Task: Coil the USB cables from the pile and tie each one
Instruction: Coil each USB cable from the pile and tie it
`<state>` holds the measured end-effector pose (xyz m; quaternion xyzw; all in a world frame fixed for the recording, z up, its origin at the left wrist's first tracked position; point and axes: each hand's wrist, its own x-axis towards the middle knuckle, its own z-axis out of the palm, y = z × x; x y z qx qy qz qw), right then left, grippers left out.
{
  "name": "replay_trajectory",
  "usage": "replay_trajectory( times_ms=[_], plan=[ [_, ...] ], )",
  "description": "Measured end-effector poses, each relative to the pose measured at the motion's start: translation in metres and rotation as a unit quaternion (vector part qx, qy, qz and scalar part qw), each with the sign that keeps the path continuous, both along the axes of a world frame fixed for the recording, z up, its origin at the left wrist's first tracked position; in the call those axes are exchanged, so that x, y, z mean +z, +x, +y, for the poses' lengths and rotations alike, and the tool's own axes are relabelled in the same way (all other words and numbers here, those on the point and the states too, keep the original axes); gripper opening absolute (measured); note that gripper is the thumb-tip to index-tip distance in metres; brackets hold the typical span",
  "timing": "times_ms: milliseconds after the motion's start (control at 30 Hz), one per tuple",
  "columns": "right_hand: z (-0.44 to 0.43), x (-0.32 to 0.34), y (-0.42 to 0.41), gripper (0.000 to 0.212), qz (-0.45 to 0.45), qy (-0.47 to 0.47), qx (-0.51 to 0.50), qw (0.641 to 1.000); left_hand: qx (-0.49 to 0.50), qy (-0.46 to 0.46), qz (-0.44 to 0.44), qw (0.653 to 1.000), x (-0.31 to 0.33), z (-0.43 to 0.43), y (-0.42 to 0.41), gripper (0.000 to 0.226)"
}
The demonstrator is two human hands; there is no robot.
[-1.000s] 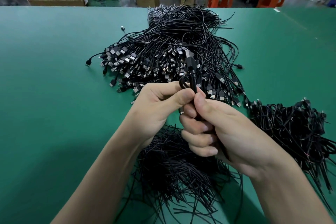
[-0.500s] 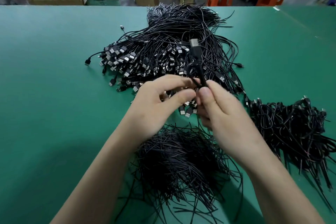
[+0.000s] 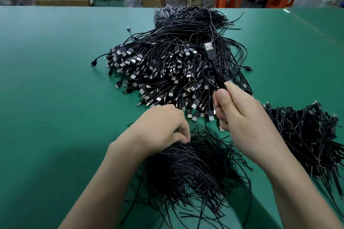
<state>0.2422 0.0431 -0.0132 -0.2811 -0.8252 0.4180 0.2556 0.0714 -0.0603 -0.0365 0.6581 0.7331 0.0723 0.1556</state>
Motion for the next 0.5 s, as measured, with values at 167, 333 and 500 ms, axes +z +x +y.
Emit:
replay_trajectory(
  times_ms=[167, 333, 500],
  plan=[
    [0.008, 0.000, 0.004, 0.038, 0.027, -0.016, -0.005, 0.999, 0.008, 0.039, -0.053, 0.998, 0.001, -0.005, -0.007, 0.010],
    [0.012, 0.002, 0.008, 0.037, 0.043, -0.023, -0.015, 0.999, 0.033, 0.100, -0.187, 0.977, 0.008, -0.012, -0.010, 0.008],
    [0.013, 0.008, 0.012, 0.037, 0.045, -0.016, -0.023, 0.999, 0.073, 0.171, -0.290, 0.939, 0.018, -0.015, -0.010, 0.008]
  ],
)
